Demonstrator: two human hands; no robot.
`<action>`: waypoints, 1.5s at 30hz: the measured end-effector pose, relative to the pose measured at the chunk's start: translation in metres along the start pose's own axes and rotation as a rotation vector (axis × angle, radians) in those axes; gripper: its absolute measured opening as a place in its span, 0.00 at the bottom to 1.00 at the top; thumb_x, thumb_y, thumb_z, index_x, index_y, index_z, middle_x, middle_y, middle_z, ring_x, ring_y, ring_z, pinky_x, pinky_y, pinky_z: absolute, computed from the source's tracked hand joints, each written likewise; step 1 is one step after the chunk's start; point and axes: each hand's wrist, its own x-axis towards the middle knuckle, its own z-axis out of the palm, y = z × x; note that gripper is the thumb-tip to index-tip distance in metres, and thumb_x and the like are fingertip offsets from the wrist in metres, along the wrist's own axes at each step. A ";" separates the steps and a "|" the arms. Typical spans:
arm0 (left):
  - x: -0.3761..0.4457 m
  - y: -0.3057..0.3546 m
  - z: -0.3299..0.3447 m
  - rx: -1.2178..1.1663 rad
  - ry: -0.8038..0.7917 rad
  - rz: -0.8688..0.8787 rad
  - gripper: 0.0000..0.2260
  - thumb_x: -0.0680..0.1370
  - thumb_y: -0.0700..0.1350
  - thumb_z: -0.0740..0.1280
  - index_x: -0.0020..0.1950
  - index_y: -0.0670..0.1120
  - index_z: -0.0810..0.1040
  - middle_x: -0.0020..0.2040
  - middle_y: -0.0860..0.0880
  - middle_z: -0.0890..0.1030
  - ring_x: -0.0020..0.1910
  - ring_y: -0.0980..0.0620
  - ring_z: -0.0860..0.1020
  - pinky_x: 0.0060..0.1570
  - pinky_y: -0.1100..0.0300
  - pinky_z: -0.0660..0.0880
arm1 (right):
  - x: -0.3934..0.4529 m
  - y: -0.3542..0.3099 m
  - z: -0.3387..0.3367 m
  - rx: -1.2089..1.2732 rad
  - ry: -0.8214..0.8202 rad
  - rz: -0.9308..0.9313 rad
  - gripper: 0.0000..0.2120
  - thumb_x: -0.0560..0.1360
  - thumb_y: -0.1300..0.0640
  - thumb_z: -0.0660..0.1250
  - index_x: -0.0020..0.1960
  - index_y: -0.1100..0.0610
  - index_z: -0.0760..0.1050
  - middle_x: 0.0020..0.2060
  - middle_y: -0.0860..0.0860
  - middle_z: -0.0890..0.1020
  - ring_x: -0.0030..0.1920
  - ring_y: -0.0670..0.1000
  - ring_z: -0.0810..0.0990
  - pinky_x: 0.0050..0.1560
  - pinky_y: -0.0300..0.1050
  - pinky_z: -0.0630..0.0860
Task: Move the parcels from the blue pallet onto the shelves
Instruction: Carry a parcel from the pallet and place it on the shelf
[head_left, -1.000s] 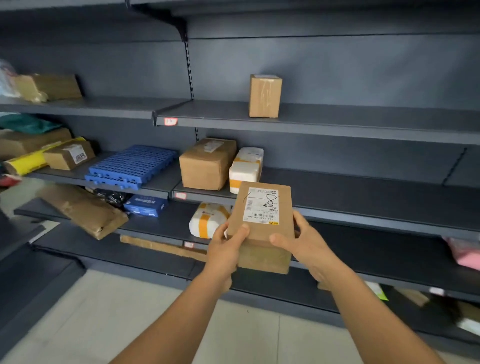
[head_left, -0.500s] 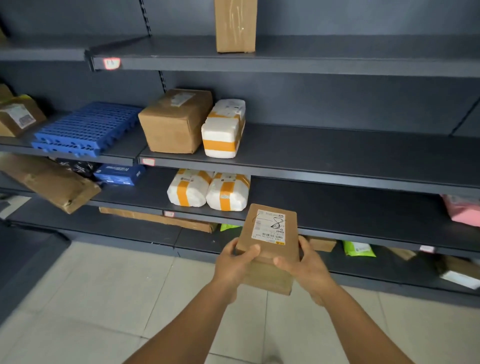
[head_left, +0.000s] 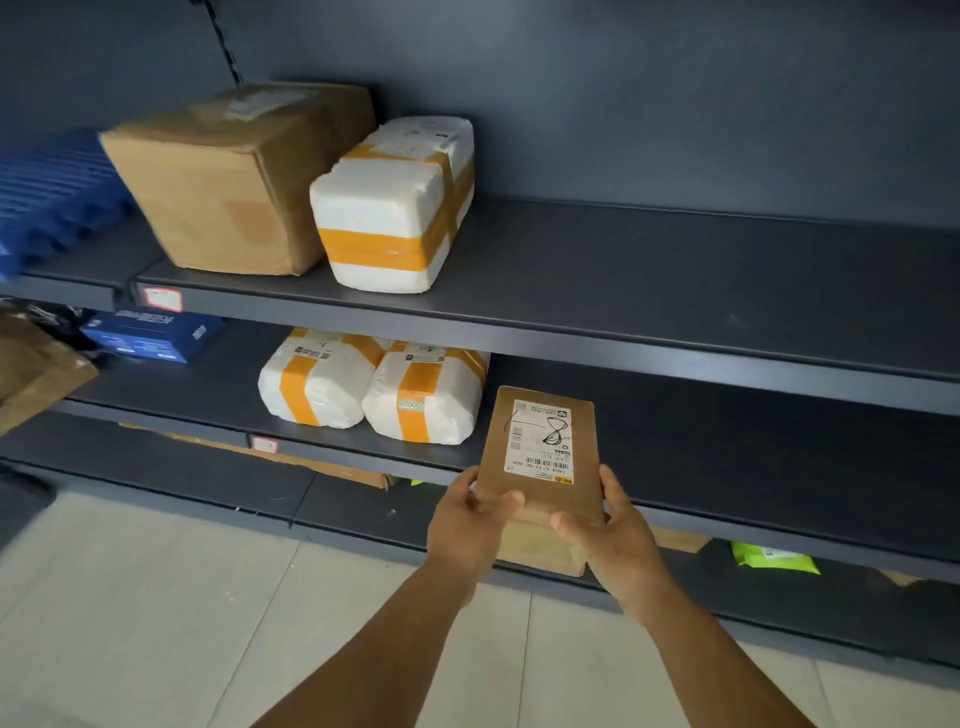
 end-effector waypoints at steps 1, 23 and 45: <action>0.017 -0.002 0.006 0.022 0.008 0.023 0.12 0.75 0.47 0.71 0.58 0.54 0.76 0.48 0.57 0.82 0.47 0.61 0.77 0.42 0.66 0.70 | 0.018 0.004 0.000 -0.022 -0.001 -0.009 0.31 0.75 0.57 0.69 0.73 0.44 0.59 0.47 0.35 0.73 0.51 0.44 0.73 0.55 0.41 0.70; 0.198 -0.001 0.037 1.258 0.053 0.499 0.28 0.80 0.43 0.62 0.78 0.47 0.55 0.78 0.46 0.53 0.77 0.45 0.50 0.73 0.52 0.55 | 0.204 0.026 0.039 -0.473 0.050 -0.181 0.30 0.81 0.55 0.59 0.78 0.47 0.50 0.78 0.48 0.46 0.73 0.53 0.65 0.66 0.43 0.67; -0.145 0.046 -0.007 1.394 -0.299 0.719 0.31 0.82 0.52 0.58 0.79 0.49 0.45 0.79 0.48 0.51 0.78 0.48 0.47 0.76 0.53 0.45 | -0.175 -0.026 -0.036 -0.881 0.188 -0.020 0.38 0.80 0.45 0.58 0.79 0.53 0.38 0.78 0.48 0.41 0.78 0.50 0.39 0.76 0.49 0.40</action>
